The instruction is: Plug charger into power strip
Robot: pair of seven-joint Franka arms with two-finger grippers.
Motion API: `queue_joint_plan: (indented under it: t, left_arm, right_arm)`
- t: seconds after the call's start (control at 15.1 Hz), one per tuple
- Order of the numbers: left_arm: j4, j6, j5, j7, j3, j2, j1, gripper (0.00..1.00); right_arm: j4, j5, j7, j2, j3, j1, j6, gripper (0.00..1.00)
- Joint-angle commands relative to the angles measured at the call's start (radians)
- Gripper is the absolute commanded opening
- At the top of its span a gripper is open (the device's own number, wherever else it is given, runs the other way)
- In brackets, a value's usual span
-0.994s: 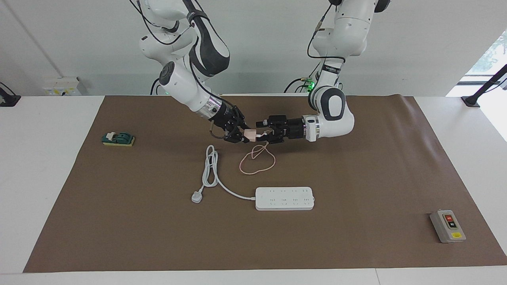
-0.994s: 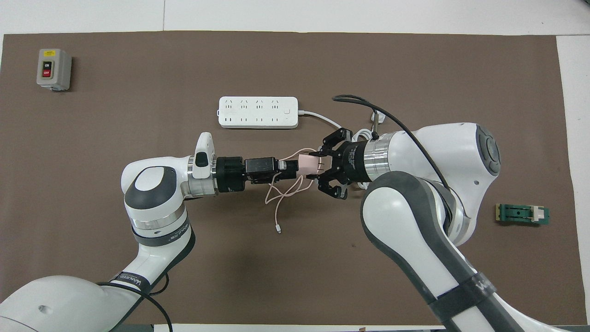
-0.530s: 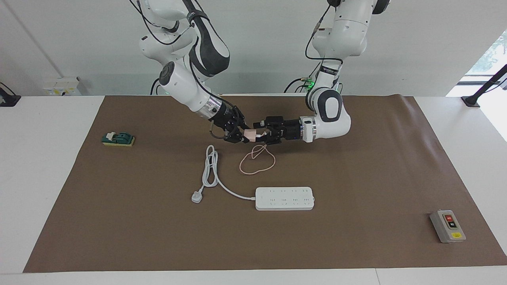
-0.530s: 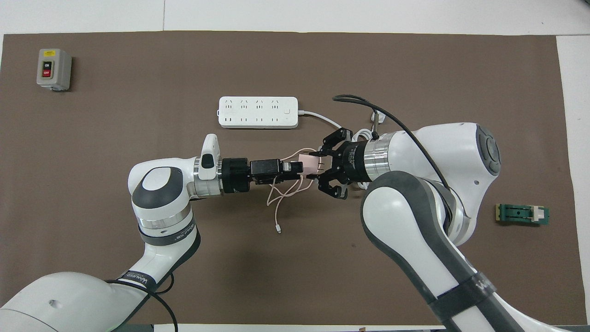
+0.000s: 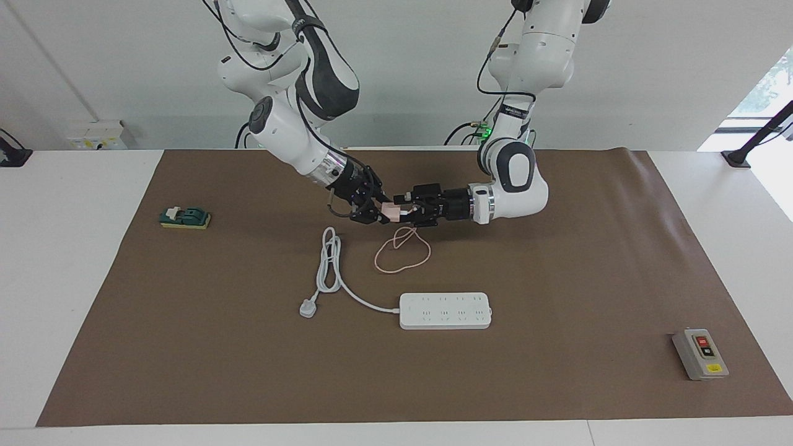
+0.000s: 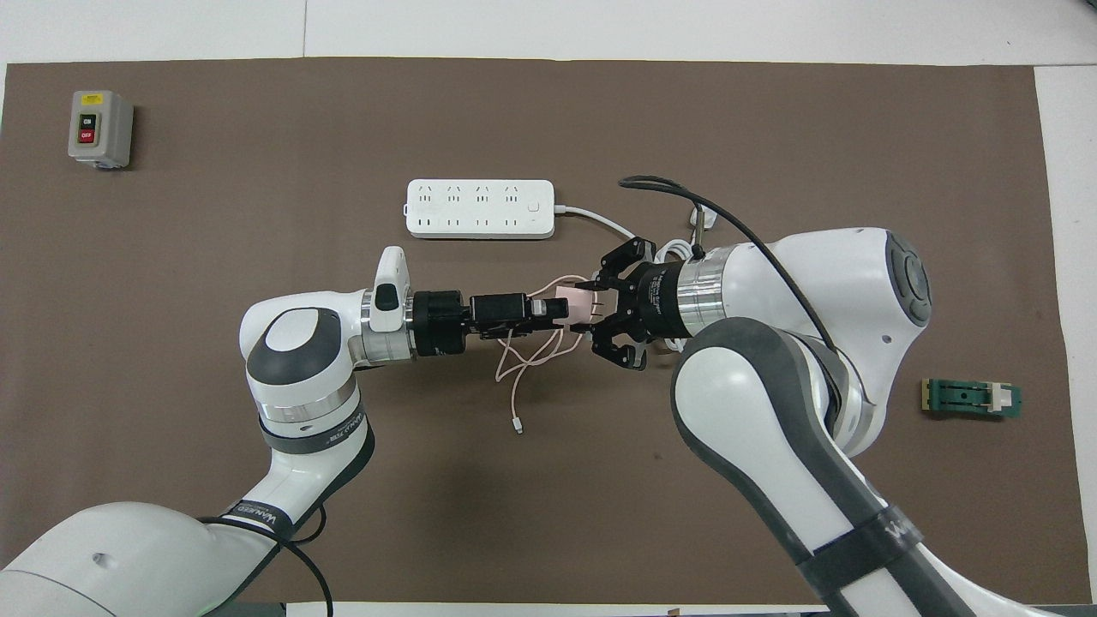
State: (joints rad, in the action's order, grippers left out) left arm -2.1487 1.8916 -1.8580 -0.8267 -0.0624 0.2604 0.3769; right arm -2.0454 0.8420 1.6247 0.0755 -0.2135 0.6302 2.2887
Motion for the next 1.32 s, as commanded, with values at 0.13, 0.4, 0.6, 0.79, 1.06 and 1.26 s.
queue_joint_plan:
  t: [0.13,0.4,0.6,0.79,1.06,1.26]
  left_arm:
    - [0.045,0.015,-0.024,-0.049,0.012,0.045,0.020,0.37]
    - [0.053,0.014,-0.024,-0.060,0.012,0.059,0.020,0.00]
    - [0.056,0.015,-0.024,-0.060,0.012,0.060,0.020,0.00]
    - [0.079,0.014,-0.024,-0.061,0.012,0.068,0.014,0.00]
    - [0.079,0.015,-0.023,-0.063,0.012,0.068,0.014,0.00]
    - [0.107,0.018,-0.012,-0.057,0.019,0.063,0.007,0.00]
  right_arm:
    - [0.008,0.009,0.010,0.006,0.002,-0.004,0.009,0.00]
    - [0.010,0.009,0.010,0.006,0.002,-0.006,0.009,0.00]
    - [0.008,0.011,0.009,0.006,0.002,-0.006,0.015,0.00]
    - [0.007,0.011,0.010,0.006,0.002,-0.003,0.015,0.50]
    - [0.010,0.000,-0.002,0.000,0.000,-0.006,0.017,1.00]
    - [0.010,-0.001,-0.003,-0.003,0.000,-0.006,0.023,1.00]
